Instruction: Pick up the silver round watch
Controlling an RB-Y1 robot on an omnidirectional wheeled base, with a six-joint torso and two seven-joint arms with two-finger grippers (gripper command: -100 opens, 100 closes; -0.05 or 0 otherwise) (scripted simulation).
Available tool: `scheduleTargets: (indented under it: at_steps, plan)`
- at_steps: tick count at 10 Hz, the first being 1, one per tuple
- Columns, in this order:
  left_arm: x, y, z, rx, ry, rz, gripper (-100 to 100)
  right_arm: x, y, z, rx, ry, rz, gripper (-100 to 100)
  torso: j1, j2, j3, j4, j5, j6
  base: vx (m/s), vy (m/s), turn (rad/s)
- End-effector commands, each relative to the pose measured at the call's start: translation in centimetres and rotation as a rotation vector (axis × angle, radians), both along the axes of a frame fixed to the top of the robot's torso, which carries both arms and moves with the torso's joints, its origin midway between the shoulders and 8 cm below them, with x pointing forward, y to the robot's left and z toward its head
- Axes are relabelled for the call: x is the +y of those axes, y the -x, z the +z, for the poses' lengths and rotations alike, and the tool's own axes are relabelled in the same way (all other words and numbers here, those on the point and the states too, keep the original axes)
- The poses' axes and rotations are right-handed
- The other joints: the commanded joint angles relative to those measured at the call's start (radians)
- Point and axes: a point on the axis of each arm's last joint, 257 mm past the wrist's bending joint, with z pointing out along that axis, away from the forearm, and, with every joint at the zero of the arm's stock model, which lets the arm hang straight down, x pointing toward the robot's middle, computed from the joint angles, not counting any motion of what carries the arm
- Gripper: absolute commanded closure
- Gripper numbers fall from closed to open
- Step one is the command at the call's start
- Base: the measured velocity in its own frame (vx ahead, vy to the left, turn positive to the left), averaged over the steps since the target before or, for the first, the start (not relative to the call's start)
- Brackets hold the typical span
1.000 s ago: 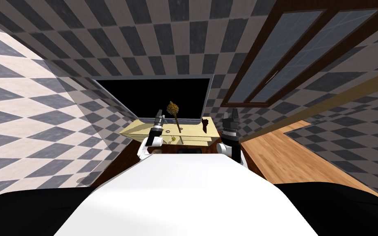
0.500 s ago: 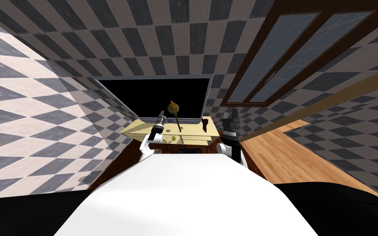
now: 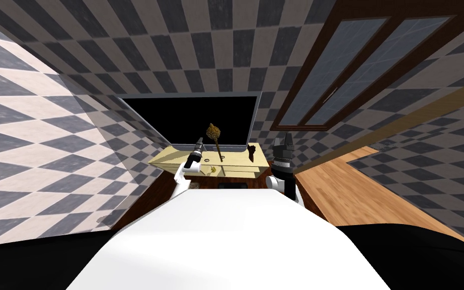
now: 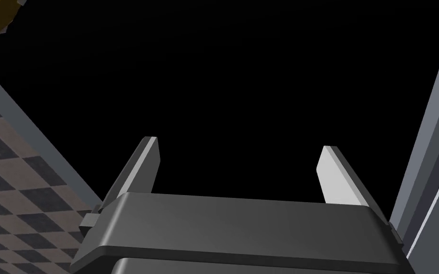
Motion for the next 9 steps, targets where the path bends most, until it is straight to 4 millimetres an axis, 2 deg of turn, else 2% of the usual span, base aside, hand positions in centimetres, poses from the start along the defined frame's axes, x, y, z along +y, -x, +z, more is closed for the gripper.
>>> scheduleTargets:
  at_steps: [1, 2, 5, 8, 9]
  plan:
    - [0.9, -1.1, -1.6, 0.057, 0.007, 0.018, -100, 0.0, 0.0, 0.0, 0.000, 0.000, 0.000, 0, 0.000, 0.000, 0.000, 0.000, 0.000, 0.000, -0.014, 0.004, -0.003]
    - [1.1, -1.1, -2.5, 0.077, 0.008, 0.024, -100, 0.0, 0.0, 0.0, 0.000, 0.000, 0.000, 0, 0.000, 0.000, 0.000, 0.000, 0.000, 0.000, -0.011, 0.005, -0.002]
    - [2.6, -2.7, -4.9, 0.169, 0.026, 0.057, -100, 0.0, 0.0, 0.0, 0.000, 0.000, 0.000, 0, 0.000, 0.000, 0.000, 0.000, 0.000, 0.000, -0.009, 0.005, -0.004]
    - [3.8, -3.1, -8.2, 0.267, 0.043, 0.089, -100, 0.0, 0.0, 0.0, 0.000, 0.000, 0.000, 0, 0.000, -0.001, 0.000, 0.000, 0.000, 0.000, 0.000, 0.000, 0.000]
    - [4.3, -3.7, -8.6, 0.296, 0.056, 0.103, -100, 0.0, 0.0, 0.0, 0.000, 0.000, 0.000, 0, 0.000, -0.001, 0.000, 0.000, 0.000, 0.000, 0.000, 0.000, 0.000]
